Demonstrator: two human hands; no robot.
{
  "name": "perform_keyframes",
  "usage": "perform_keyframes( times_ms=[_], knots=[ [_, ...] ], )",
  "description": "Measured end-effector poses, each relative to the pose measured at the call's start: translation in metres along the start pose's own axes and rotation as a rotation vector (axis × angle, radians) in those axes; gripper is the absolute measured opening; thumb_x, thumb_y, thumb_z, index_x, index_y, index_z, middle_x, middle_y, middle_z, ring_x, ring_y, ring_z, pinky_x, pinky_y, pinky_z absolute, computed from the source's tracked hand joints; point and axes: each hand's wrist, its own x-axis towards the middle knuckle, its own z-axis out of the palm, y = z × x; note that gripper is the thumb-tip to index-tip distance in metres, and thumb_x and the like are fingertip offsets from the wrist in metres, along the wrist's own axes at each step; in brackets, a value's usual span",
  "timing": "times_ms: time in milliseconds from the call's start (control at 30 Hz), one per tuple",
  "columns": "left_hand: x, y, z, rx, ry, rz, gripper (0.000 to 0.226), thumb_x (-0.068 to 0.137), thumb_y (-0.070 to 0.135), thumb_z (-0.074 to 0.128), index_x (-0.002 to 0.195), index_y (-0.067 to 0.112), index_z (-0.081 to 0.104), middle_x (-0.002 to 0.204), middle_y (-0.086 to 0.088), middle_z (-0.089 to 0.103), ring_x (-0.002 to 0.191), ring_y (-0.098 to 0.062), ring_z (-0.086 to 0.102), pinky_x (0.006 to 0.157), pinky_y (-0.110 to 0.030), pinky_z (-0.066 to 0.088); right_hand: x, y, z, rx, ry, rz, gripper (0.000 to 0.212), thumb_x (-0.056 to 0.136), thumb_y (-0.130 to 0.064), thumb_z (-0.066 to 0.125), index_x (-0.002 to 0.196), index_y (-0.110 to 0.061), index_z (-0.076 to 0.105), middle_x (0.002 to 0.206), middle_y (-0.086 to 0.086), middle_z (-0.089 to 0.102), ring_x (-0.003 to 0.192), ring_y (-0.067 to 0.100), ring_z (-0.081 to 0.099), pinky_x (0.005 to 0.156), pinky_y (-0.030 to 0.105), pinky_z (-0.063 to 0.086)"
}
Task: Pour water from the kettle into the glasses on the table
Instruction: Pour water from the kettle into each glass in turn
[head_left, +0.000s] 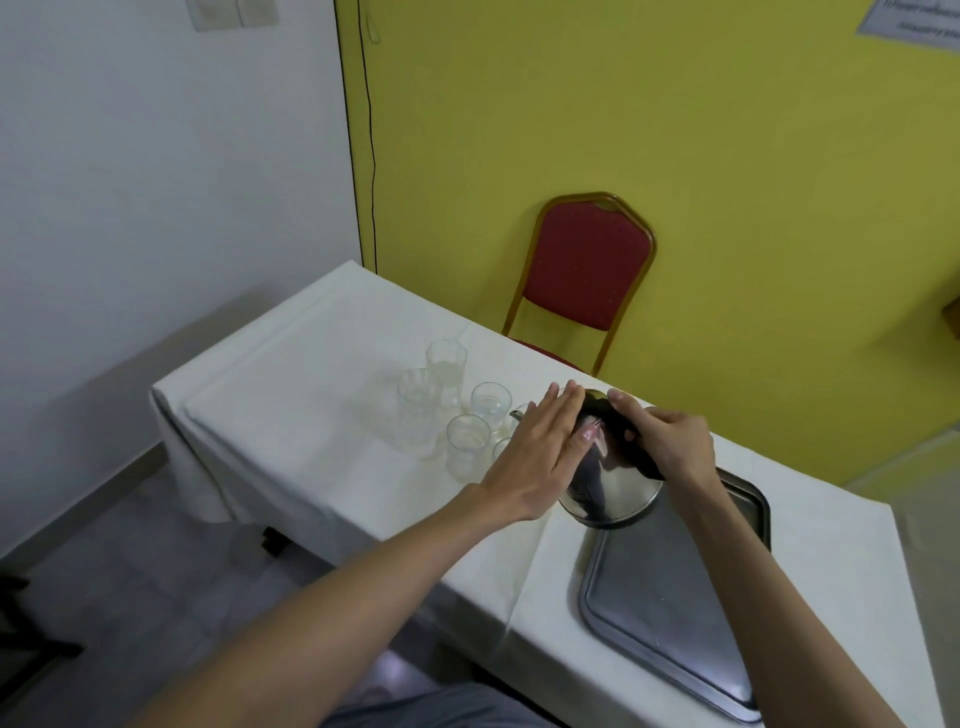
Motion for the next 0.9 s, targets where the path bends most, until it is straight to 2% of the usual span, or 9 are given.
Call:
perform_keyframes(
  times_ms=[167,267,400,467,567,700,900],
  knots=[
    [-0.014,-0.018,-0.015,-0.053,0.020,-0.052,0.063,0.101,0.052,0.014,0.155,0.023,0.000,0.164,0.010,-0.001,0.146,0.002,-0.014,0.118,-0.025,-0.008,-0.007,-0.019,0.026,-0.169,0.004,-0.040,0.060,0.072,-0.070,0.073,0.050,-0.014,0.068,0.034,-0.009,0.053,0.044,0.017,0.050,0.054,0.030,0.040],
    [-0.021,-0.028,-0.021,-0.096,0.012,-0.091,0.060,0.102,0.048,0.017,0.155,0.023,0.001,0.164,0.008,-0.001,0.146,0.001,-0.012,0.120,-0.028,-0.006,-0.014,-0.028,0.041,-0.282,0.010,-0.061,0.062,0.074,-0.072,0.069,0.045,-0.017,0.064,0.031,-0.011,0.051,0.036,0.006,0.049,0.049,0.028,0.035],
    [-0.028,-0.038,-0.027,-0.166,-0.019,-0.138,0.060,0.103,0.048,0.017,0.155,0.026,-0.002,0.163,0.010,-0.005,0.142,0.007,-0.015,0.121,-0.029,-0.002,-0.018,-0.033,0.056,-0.369,0.028,-0.091,0.065,0.075,-0.073,0.069,0.046,-0.015,0.062,0.037,-0.005,0.054,0.046,0.016,0.052,0.050,0.029,0.037],
    [-0.030,-0.040,-0.028,-0.193,-0.022,-0.144,0.060,0.103,0.048,0.018,0.155,0.025,-0.002,0.163,0.009,-0.007,0.144,0.004,-0.014,0.120,-0.028,-0.002,-0.019,-0.034,0.060,-0.405,0.042,-0.101,0.066,0.074,-0.074,0.068,0.048,-0.014,0.064,0.044,0.001,0.059,0.049,0.019,0.054,0.052,0.031,0.039],
    [-0.033,-0.043,-0.029,-0.203,-0.028,-0.154,0.061,0.103,0.049,0.018,0.155,0.025,-0.003,0.163,0.009,-0.008,0.145,0.001,-0.014,0.119,-0.025,-0.001,-0.022,-0.038,0.065,-0.448,0.060,-0.125,0.065,0.074,-0.074,0.068,0.048,-0.015,0.065,0.043,0.001,0.058,0.049,0.020,0.055,0.050,0.030,0.038],
    [-0.035,-0.050,-0.032,-0.205,-0.031,-0.152,0.062,0.102,0.050,0.019,0.155,0.027,-0.002,0.163,0.011,-0.008,0.140,0.007,-0.014,0.116,-0.022,-0.001,-0.026,-0.042,0.072,-0.500,0.074,-0.142,0.065,0.076,-0.074,0.066,0.049,-0.015,0.065,0.045,0.002,0.060,0.049,0.021,0.055,0.050,0.029,0.037],
    [-0.039,-0.055,-0.034,-0.216,-0.025,-0.130,0.066,0.099,0.058,0.017,0.154,0.029,-0.005,0.163,0.013,-0.008,0.143,0.004,-0.011,0.117,-0.025,0.004,-0.031,-0.049,0.076,-0.563,0.087,-0.165,0.065,0.077,-0.075,0.064,0.050,-0.017,0.065,0.046,0.003,0.062,0.050,0.021,0.058,0.050,0.028,0.037]
  ],
)
